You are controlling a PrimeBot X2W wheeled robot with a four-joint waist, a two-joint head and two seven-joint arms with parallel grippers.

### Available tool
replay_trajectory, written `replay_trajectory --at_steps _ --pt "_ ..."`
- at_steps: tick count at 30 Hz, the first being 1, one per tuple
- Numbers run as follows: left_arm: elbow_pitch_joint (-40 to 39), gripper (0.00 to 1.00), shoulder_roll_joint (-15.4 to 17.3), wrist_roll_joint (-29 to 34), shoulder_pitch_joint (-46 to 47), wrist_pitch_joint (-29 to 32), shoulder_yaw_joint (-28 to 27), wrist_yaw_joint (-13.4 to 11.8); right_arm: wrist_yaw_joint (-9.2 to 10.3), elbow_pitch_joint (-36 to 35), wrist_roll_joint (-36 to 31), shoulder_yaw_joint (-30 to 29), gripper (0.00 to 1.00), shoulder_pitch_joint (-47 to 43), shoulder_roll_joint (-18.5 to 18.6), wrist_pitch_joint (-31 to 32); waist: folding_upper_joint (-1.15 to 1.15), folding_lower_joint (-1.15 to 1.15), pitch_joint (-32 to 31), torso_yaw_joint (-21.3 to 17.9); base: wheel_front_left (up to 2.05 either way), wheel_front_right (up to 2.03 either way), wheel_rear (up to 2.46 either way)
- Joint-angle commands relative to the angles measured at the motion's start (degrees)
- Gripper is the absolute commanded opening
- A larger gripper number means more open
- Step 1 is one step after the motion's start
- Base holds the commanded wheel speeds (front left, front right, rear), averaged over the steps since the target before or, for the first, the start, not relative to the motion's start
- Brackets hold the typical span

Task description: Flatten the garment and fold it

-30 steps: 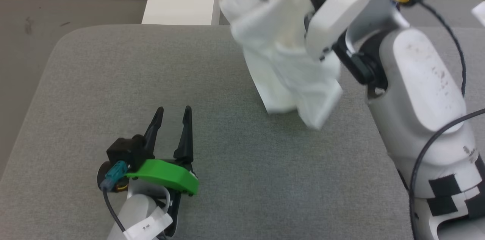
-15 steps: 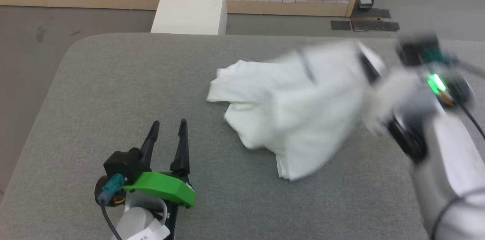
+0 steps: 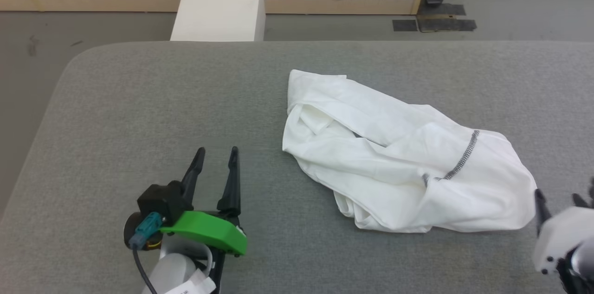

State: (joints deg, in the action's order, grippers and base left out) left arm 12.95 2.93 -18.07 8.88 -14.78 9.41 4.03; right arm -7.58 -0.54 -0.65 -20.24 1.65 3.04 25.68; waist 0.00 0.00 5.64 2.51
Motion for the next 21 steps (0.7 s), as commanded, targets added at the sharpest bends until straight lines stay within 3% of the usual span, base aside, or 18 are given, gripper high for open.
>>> replay_trajectory --at_steps 1,6,11,15,21 --pt "0.0 1.0 0.0 0.7 0.9 -0.2 0.4 0.3 0.09 -1.3 1.1 -0.2 1.0 -1.5 -0.1 -1.5 0.0 0.0 0.3 -0.7 0.0 0.0 0.0" --pt "0.7 1.0 0.0 0.4 4.0 -0.1 3.6 0.8 0.09 -6.0 4.2 3.4 1.0 -4.4 -0.1 -10.5 0.0 0.0 1.6 -2.9 0.0 0.0 0.0" --pt "3.9 1.0 0.0 -0.9 12.8 2.8 10.4 1.8 0.09 -7.9 5.9 8.5 1.0 -3.9 -0.1 -16.9 0.0 0.0 4.6 -5.6 0.0 0.0 0.0" --pt "9.4 1.0 0.0 -2.7 21.1 7.8 16.7 2.4 0.09 -7.4 7.0 11.1 1.0 -2.8 -0.2 -18.6 0.0 0.0 7.1 -7.5 0.0 0.0 0.0" --pt "20.4 1.0 0.0 -5.7 32.7 21.1 25.2 2.6 0.09 -7.0 8.3 12.6 1.0 -1.1 -0.2 -20.3 0.0 0.0 10.5 -10.9 0.0 0.0 0.0"
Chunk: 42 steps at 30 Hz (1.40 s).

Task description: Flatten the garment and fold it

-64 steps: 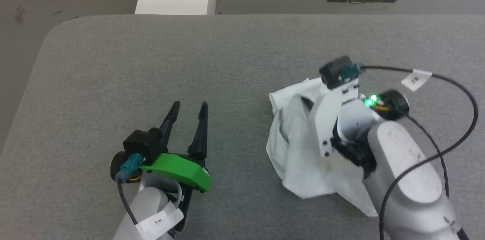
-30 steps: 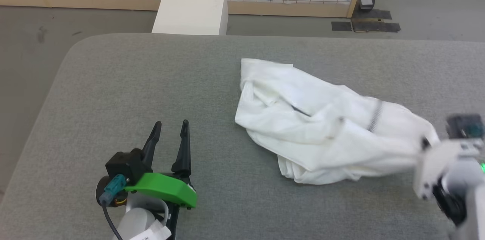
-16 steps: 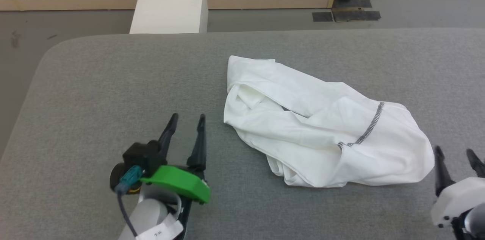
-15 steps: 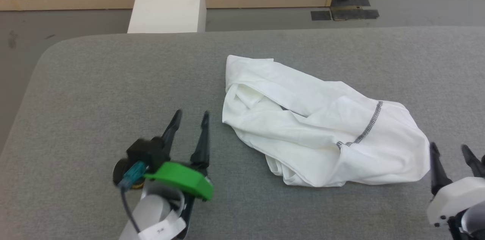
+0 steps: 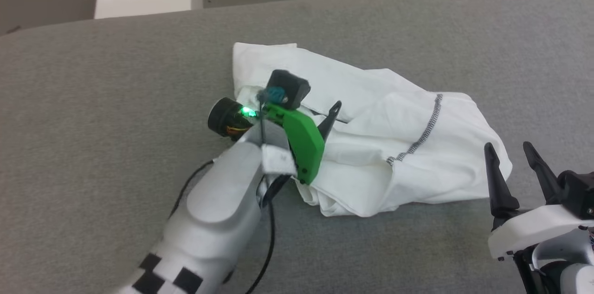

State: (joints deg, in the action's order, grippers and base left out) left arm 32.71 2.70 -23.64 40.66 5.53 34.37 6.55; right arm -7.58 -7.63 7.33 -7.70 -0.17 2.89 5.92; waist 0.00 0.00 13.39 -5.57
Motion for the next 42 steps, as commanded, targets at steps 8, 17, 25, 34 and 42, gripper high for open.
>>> replay_trajectory --at_steps 8,17,25,34,42 --pt "12.1 1.0 0.9 1.7 8.5 22.0 5.8 -0.5 0.09 0.7 1.5 0.4 1.0 1.5 0.0 -1.6 0.0 0.0 4.5 -5.2 0.0 0.0 0.0" --pt "13.5 0.0 1.6 -0.5 7.4 33.3 9.1 0.5 0.09 1.3 2.3 1.2 1.0 1.7 0.0 -1.9 0.0 0.0 3.2 -4.6 0.0 0.0 0.0" --pt "4.3 0.0 2.1 -3.6 3.5 12.5 2.3 -4.5 0.09 0.7 1.7 1.2 1.0 0.8 0.0 -1.1 0.0 0.0 -0.5 -1.4 0.0 0.0 0.0" --pt "-19.2 0.0 12.0 -9.1 -16.4 3.2 -10.0 -14.9 0.09 -0.9 1.7 -0.5 1.0 -1.0 0.0 0.2 0.0 0.0 -4.4 4.1 0.0 0.0 0.0" --pt "-34.0 0.0 19.3 -14.3 -37.8 3.8 -22.2 -25.9 0.09 -0.7 2.3 -0.8 1.0 -2.2 0.0 1.1 0.0 0.0 -5.8 9.3 0.0 0.0 0.0"
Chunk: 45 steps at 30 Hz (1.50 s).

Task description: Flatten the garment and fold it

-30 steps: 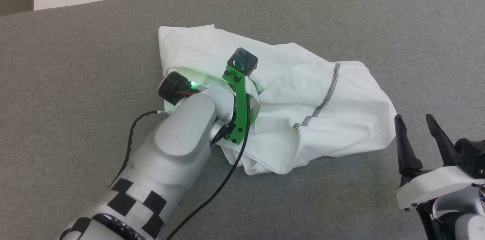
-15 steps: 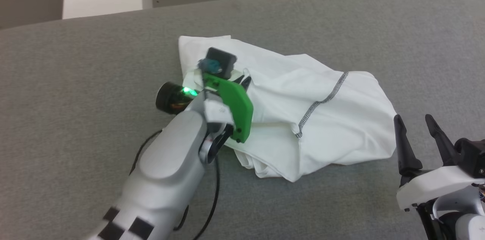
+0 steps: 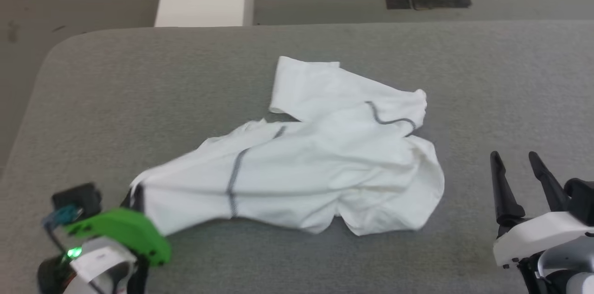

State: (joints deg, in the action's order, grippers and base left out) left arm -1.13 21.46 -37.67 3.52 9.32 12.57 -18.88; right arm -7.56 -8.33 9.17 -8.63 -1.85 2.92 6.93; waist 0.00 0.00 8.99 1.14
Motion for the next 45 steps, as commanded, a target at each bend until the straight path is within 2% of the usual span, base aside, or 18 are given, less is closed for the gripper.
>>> replay_trajectory --at_steps 1,4,7,8,9,11,16,18,23,28,33,36,37,39,45 --pt "-0.2 0.0 0.8 -0.6 -2.0 0.0 -1.3 -1.1 0.08 0.2 0.5 0.3 1.0 -0.5 0.0 0.4 0.0 0.0 -1.5 3.0 0.0 0.0 0.0" --pt "1.5 0.0 1.4 -0.7 -5.5 0.2 -2.7 -3.4 0.08 0.8 0.4 0.7 1.0 -0.5 0.0 1.9 0.0 0.0 -1.9 4.4 0.0 0.0 0.0" --pt "3.0 0.0 0.0 -1.3 -6.7 0.3 -2.5 -4.4 0.08 1.3 -0.2 0.8 1.0 -0.7 0.0 4.0 0.0 0.0 -2.1 5.6 0.0 0.0 0.0" --pt "3.7 0.39 -0.8 -1.9 -6.6 -0.3 -2.4 -3.8 0.08 1.4 -0.6 0.8 1.0 -0.6 0.0 4.7 0.0 0.0 -2.0 6.1 0.0 0.0 0.0" --pt "4.2 1.0 -1.4 -2.3 -6.4 -0.9 -2.2 -3.0 0.08 1.3 -1.2 1.0 1.0 -0.4 0.0 5.1 0.0 0.0 -1.9 6.4 0.0 0.0 0.0" --pt "5.4 1.0 -2.7 -2.3 -5.5 -3.7 -2.0 -1.6 0.08 1.1 -2.2 1.3 1.0 0.6 0.0 5.6 0.0 0.0 -1.7 7.2 0.0 0.0 0.0" --pt "6.5 1.0 -6.3 0.5 -1.8 -18.8 -2.3 2.4 0.08 2.9 -4.5 2.7 1.0 6.7 0.0 7.3 0.0 0.0 -0.3 9.6 0.0 0.0 0.0" --pt "7.0 1.0 -7.4 2.1 -0.2 -22.3 -1.9 3.8 0.08 5.2 -5.3 3.2 1.0 10.3 0.0 8.4 0.0 0.0 0.6 10.5 0.0 0.0 0.0" --pt "6.8 1.0 -10.9 7.3 4.3 -24.2 -2.2 7.7 0.08 15.1 -5.7 3.1 1.0 21.1 0.5 12.3 0.0 0.0 4.0 12.8 0.0 0.0 0.0" --pt "3.6 1.0 -16.4 14.2 6.5 -24.3 -4.2 11.9 0.08 28.3 -6.2 2.7 1.0 30.2 1.8 19.9 0.0 0.0 7.5 15.8 0.0 0.0 0.0" --pt "4.1 1.0 -18.3 15.9 6.8 -24.3 -5.5 14.7 0.08 36.5 -7.2 4.0 1.0 35.3 2.7 29.8 0.0 0.0 9.5 17.5 0.0 0.0 0.0" --pt "4.8 1.0 -18.5 16.2 6.7 -24.3 -5.9 15.4 0.08 38.8 -7.5 6.1 1.0 35.8 3.9 35.7 0.0 0.0 9.6 17.8 0.0 0.0 0.0" --pt "4.9 1.0 -18.5 15.8 6.7 -24.3 -5.9 15.4 0.08 39.1 -7.2 6.9 0.47 35.6 4.4 37.7 0.0 0.0 9.5 17.8 0.0 0.0 0.0" --pt "5.1 1.0 -18.6 15.3 6.4 -24.3 -6.0 15.1 0.08 38.1 -6.1 8.0 0.0 35.1 4.9 39.0 0.0 0.0 8.9 17.4 0.0 0.0 0.0" --pt "5.9 1.0 -18.6 15.8 5.4 -24.3 -6.8 14.8 0.08 27.8 -6.6 5.0 0.0 31.9 7.4 25.4 0.0 0.0 5.5 14.6 0.0 0.0 0.0"
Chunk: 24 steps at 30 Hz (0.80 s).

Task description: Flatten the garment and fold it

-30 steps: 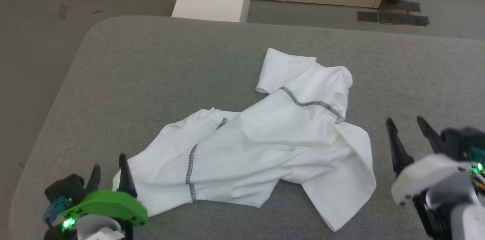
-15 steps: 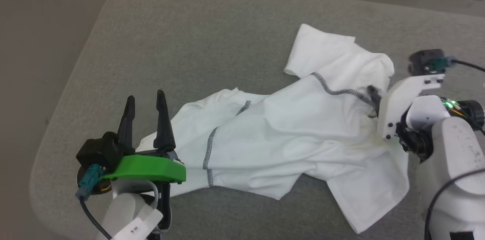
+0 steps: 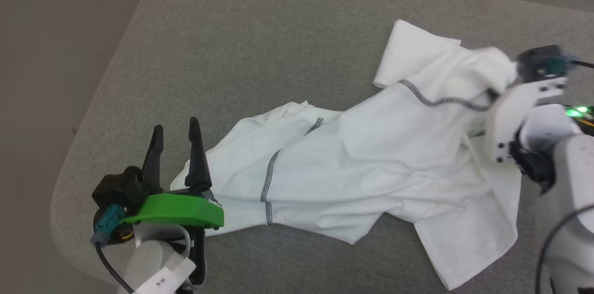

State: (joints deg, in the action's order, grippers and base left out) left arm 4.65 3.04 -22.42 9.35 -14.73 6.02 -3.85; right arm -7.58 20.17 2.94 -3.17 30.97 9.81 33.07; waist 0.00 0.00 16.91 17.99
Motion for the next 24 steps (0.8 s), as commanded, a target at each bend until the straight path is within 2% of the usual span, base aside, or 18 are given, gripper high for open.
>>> replay_trajectory --at_steps 1,4,7,12,16,20,24 --pt "0.3 1.0 -0.1 0.9 -0.6 -0.3 -0.4 -0.2 0.09 -2.5 -0.9 -1.5 0.0 -2.0 0.6 -2.5 0.0 0.0 -3.1 -2.8 0.0 0.0 0.0" --pt "0.8 1.0 -0.1 1.8 -1.5 -0.3 -1.2 0.2 0.09 -9.7 -2.9 -5.3 0.0 -7.0 0.6 -5.8 0.0 0.0 -5.4 -5.0 0.0 0.0 0.0" --pt "1.1 1.0 -0.2 2.5 -2.2 -0.3 -1.6 0.6 0.09 -18.7 -5.7 -9.2 0.0 -13.5 -0.1 -5.4 0.0 0.0 -6.9 -7.1 0.0 0.0 0.0" --pt "1.4 1.0 -0.2 3.0 -2.6 -0.3 -2.1 1.1 0.09 -34.0 -10.3 -16.8 0.0 -26.6 -3.2 0.1 0.0 0.0 -8.2 -10.2 0.0 0.0 0.0" --pt "1.8 1.0 -0.2 3.2 -2.4 -0.3 -2.0 1.4 0.09 -41.4 -9.0 -22.9 0.0 -36.1 -6.4 7.4 0.0 0.0 -8.3 -11.8 0.0 0.0 0.0" --pt "2.4 1.0 -0.2 3.4 -2.2 -0.3 -1.9 1.7 0.09 -41.0 -2.2 -25.3 0.0 -43.4 -6.9 16.9 0.0 0.0 -8.1 -13.0 0.0 0.0 0.0" --pt "3.1 1.0 -0.2 3.3 -2.0 -0.3 -1.7 1.9 0.09 -37.4 3.3 -23.6 0.0 -45.9 -6.9 20.4 0.0 0.0 -7.9 -13.8 0.0 0.0 0.0"
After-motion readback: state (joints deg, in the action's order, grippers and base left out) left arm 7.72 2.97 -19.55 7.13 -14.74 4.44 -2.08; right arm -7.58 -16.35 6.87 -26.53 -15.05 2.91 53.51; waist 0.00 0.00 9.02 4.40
